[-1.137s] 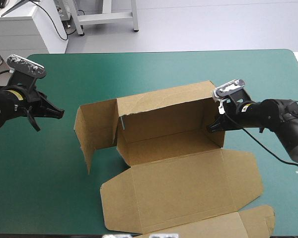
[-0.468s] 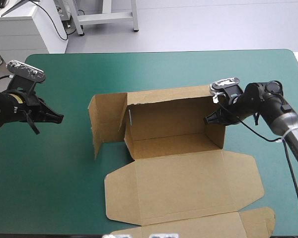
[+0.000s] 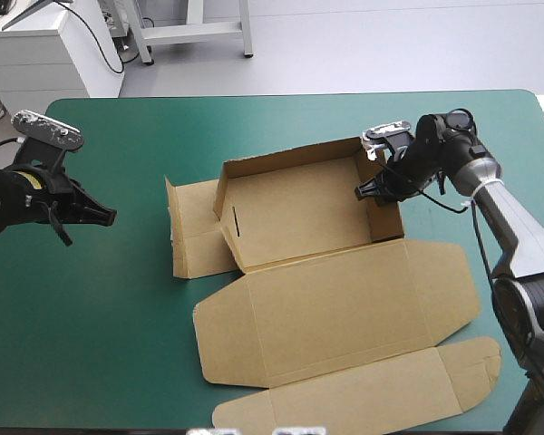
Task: Fold the box
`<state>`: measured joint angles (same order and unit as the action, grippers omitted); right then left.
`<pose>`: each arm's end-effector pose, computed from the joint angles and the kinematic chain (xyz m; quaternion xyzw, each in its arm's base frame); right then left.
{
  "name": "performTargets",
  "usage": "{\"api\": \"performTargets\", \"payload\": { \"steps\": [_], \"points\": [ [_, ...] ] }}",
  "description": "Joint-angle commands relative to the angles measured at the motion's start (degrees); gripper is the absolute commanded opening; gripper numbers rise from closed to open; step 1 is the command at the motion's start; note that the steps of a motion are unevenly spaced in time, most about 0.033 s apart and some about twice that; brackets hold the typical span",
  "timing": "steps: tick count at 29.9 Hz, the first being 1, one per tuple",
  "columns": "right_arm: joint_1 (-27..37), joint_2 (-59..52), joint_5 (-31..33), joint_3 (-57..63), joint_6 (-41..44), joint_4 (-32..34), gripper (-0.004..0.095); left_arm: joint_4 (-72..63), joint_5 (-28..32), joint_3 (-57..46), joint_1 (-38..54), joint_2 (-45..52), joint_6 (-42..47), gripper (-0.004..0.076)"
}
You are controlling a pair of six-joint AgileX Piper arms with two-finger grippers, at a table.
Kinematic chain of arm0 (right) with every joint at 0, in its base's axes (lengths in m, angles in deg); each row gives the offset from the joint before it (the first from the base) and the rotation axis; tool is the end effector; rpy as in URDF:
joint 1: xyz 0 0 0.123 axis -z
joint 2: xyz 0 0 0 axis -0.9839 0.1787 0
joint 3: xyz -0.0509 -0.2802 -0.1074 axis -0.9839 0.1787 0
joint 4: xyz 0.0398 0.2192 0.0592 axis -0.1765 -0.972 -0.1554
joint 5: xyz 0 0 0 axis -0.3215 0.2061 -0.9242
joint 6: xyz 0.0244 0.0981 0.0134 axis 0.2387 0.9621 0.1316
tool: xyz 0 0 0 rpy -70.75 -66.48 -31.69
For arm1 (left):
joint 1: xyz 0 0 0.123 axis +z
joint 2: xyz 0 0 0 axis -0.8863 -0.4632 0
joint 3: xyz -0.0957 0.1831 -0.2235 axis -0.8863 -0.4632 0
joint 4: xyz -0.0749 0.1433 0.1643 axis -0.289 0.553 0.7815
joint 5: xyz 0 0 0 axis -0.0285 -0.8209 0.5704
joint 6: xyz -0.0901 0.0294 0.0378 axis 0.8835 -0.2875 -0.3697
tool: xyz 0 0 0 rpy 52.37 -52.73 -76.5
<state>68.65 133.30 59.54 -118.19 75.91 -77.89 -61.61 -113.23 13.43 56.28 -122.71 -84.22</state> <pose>0.3736 0.0869 0.3084 -0.1836 0.9643 0.0687 0.1780 0.1990 -0.0140 0.4397 0.1744 0.9183 0.0670 0.3490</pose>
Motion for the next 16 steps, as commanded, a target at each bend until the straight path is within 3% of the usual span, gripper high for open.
{"api": "performTargets", "payload": {
  "steps": [1, 16],
  "points": [
    [0.2, -3.0, -0.6, -5.3, -0.1, 0.5, 0.0442, -0.3, 2.4, 1.9, 0.0, 1.2, 0.6, -0.0008],
    [0.2, -3.6, 6.2, -11.5, -0.1, 4.5, 0.0473, -0.6, 2.8, 1.9, 0.0, 1.2, 1.0, -0.0008]
  ]
}}
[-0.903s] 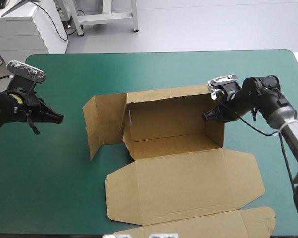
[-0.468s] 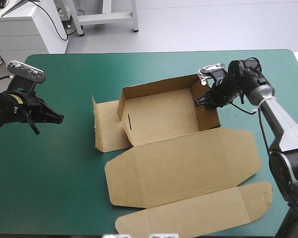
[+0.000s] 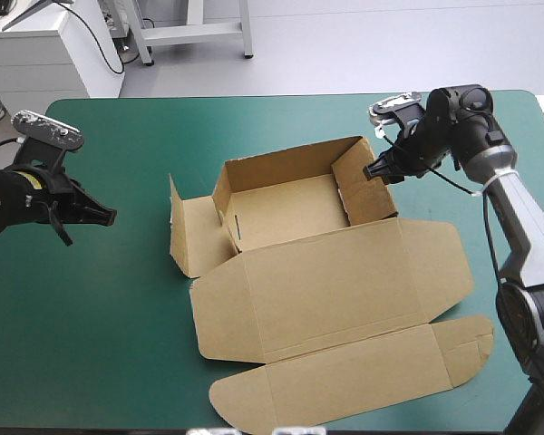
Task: Fold the box
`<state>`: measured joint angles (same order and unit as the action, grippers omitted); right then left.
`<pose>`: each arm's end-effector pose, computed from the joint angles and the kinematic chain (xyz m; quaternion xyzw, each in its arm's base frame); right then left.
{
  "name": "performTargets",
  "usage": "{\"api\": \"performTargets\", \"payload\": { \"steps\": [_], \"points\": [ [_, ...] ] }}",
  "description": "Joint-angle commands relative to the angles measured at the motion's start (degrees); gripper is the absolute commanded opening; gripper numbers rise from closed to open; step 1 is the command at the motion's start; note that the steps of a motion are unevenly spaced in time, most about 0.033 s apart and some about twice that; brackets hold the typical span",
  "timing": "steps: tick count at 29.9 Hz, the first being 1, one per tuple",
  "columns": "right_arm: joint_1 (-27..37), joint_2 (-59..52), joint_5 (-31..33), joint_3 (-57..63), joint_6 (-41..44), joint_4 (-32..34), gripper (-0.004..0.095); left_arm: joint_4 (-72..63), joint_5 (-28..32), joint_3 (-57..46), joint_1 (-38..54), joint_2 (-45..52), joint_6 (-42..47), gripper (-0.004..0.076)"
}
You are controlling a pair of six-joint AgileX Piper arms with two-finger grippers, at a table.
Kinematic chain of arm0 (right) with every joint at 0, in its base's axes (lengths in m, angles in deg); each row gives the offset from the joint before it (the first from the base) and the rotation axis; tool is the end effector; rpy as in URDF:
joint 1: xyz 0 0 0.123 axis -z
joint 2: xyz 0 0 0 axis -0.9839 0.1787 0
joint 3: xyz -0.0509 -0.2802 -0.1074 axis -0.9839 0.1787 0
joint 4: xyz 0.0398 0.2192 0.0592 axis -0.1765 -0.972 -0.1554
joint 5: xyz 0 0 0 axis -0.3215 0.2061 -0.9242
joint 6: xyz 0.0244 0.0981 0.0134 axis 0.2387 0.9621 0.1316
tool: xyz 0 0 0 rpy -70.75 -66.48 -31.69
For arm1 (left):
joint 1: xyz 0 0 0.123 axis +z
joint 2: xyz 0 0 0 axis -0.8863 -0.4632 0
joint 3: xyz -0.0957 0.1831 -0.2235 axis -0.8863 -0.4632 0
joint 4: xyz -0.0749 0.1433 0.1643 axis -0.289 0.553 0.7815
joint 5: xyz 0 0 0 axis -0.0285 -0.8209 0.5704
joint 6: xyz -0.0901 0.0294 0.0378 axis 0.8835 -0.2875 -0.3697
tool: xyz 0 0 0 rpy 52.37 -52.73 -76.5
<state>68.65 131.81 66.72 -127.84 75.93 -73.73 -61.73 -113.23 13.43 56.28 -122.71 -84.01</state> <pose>0.3697 0.0798 0.3579 -0.1983 0.9564 0.0347 0.2117 0.1990 -0.0142 0.4396 0.1727 0.9186 0.0653 0.3493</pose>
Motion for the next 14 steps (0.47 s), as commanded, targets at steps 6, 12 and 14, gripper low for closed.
{"api": "performTargets", "payload": {
  "steps": [6, 12, 14],
  "points": [
    [0.2, 2.5, -1.7, -1.8, -0.8, -1.4, 0.0475, -0.4, 1.8, 1.9, 0.0, 1.2, 3.7, -0.0008],
    [0.2, 7.0, -1.3, -1.8, -1.0, -2.9, 0.0475, -0.8, 1.2, 1.9, 0.0, 1.2, 3.7, -0.0008],
    [0.2, 7.6, -1.4, -1.8, -1.7, -3.6, 0.0472, -1.6, 1.1, 1.9, 0.0, 1.2, 3.7, -0.0008]
  ]
}}
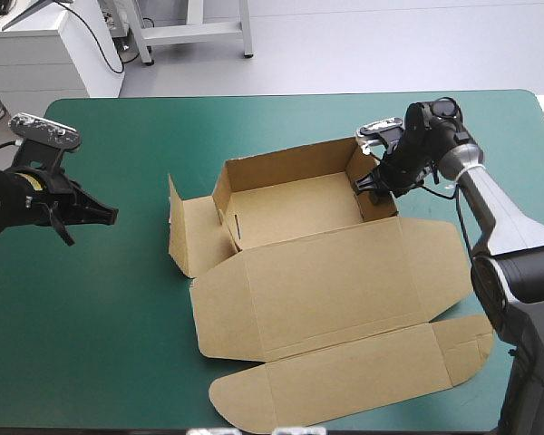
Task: Fold the box
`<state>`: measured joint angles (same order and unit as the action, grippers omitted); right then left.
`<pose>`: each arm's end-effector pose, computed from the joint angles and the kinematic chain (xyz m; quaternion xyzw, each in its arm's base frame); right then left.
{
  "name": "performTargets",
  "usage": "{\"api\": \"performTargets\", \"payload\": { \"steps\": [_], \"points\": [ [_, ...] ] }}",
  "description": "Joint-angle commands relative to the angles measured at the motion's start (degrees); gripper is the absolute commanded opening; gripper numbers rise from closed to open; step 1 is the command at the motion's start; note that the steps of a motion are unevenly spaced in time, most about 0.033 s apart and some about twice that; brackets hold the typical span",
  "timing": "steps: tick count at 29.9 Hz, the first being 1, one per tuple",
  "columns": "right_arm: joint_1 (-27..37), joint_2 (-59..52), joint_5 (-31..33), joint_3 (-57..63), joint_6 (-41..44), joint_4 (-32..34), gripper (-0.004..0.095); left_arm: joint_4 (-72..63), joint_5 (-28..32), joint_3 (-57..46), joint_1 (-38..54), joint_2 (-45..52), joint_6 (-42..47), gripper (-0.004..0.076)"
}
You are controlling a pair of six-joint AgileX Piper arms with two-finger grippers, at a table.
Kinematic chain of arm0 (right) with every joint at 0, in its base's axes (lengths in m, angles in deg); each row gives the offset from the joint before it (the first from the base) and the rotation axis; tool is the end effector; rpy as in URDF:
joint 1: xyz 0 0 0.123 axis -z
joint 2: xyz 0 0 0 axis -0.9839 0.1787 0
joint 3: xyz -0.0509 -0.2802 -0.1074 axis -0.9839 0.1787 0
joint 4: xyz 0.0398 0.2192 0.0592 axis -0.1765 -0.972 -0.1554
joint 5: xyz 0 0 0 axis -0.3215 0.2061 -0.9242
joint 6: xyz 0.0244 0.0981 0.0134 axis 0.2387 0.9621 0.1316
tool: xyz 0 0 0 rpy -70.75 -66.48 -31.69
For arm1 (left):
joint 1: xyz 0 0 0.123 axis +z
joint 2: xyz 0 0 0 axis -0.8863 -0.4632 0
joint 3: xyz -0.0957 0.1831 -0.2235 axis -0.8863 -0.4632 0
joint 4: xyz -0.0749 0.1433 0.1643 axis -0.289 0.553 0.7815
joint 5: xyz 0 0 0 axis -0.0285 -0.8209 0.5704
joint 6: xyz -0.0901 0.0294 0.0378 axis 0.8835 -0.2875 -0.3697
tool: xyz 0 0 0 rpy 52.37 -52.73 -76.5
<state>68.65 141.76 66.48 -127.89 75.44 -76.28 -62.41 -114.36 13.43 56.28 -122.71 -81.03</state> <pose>0.4037 0.0908 0.2898 -0.1973 0.9701 0.0566 0.1292 0.1974 -0.0151 0.4383 0.1489 0.9265 0.0499 0.3420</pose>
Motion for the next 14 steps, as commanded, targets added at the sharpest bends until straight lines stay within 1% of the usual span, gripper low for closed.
{"api": "performTargets", "payload": {
  "steps": [1, 4, 7, 12, 14],
  "points": [
    [0.2, -2.4, -1.2, -1.8, -1.6, -1.4, 0.0465, -1.4, 2.2, 1.9, 0.0, 1.2, 0.7, -0.0008],
    [0.2, -2.3, -1.6, -1.8, -1.5, -2.5, 0.0408, -2.4, 2.1, 1.9, 0.0, 1.2, 0.7, -0.0008],
    [0.2, -2.3, -1.9, -2.0, -1.8, -2.6, 0.0288, -2.6, 2.0, 1.9, 0.0, 1.2, 0.7, -0.0008],
    [0.2, -2.3, -1.1, -2.0, -3.6, -2.9, -0.0009, -2.6, 1.0, 1.9, 0.0, 1.2, 0.7, -0.0008],
    [0.2, -2.3, -0.6, -2.0, -3.7, -2.9, -0.0016, -2.6, 0.8, 1.9, 0.0, 1.2, 0.6, -0.0008]
  ]
}}
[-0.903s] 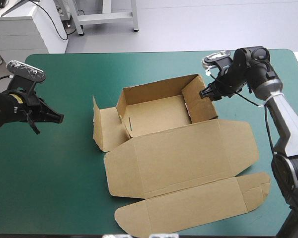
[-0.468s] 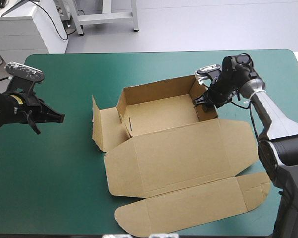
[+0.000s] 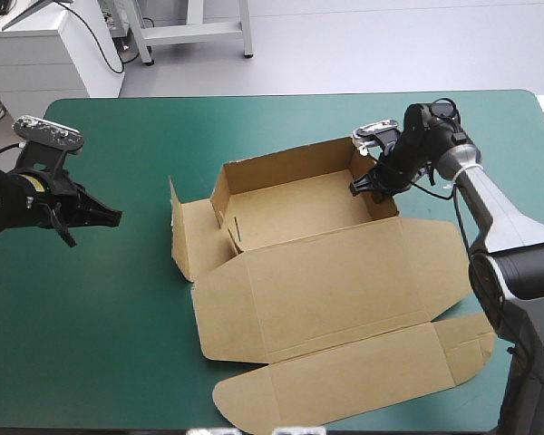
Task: Fold the box
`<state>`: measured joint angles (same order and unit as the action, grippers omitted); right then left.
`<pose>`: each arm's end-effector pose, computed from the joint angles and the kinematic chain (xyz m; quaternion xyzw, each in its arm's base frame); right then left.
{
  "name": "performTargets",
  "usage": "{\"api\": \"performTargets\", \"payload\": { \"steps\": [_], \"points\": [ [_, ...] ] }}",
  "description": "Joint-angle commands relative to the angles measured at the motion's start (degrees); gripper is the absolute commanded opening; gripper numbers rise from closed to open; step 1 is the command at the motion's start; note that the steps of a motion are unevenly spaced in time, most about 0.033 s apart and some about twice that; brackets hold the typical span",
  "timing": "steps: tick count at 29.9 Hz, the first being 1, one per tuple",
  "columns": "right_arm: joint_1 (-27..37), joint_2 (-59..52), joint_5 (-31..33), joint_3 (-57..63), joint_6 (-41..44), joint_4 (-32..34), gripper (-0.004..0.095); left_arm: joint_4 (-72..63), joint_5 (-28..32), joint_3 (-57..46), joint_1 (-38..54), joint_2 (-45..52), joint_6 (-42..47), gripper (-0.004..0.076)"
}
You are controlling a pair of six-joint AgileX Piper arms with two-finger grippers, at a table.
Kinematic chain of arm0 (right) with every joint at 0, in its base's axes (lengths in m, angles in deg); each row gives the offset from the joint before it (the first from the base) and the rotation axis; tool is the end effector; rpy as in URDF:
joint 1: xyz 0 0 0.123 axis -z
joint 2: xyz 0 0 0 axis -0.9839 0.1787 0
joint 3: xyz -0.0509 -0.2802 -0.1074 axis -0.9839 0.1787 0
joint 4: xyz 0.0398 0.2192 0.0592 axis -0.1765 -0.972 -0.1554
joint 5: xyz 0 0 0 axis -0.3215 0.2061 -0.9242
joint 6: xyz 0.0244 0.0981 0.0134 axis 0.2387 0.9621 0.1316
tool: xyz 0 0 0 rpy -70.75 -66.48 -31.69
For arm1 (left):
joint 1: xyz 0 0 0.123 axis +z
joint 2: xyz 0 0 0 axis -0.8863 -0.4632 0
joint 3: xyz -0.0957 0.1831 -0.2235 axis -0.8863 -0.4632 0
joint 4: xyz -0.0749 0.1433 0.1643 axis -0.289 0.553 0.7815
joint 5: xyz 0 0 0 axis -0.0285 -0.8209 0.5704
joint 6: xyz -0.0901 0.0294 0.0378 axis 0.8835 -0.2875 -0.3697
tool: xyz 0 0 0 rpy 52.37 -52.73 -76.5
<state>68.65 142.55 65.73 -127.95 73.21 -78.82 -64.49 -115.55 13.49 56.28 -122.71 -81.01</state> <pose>0.4066 0.0955 0.2852 -0.2102 0.9659 0.0755 0.1311 0.1954 -0.0183 0.4370 0.1489 0.9303 0.0312 0.3338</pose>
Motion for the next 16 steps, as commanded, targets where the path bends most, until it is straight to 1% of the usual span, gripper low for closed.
{"api": "performTargets", "payload": {
  "steps": [1, 6, 13, 16],
  "points": [
    [0.2, -3.1, 0.4, -2.0, -1.5, -0.3, -0.0016, -0.5, 1.8, 1.9, 0.0, 1.2, 0.5, -0.0008],
    [0.2, -3.1, 0.7, -2.0, -1.5, -0.3, -0.0016, -0.5, 1.6, 1.9, 0.0, 1.2, 0.5, -0.0008],
    [0.4, -3.8, 1.7, -2.0, -1.5, -2.5, -0.0016, 0.1, 0.8, 1.9, 0.0, 1.2, 0.5, -0.0008],
    [1.1, -6.1, 1.7, -2.0, -1.5, -3.4, -0.0016, 0.8, 0.8, 1.9, 0.0, 1.2, 0.5, -0.0008]
  ]
}}
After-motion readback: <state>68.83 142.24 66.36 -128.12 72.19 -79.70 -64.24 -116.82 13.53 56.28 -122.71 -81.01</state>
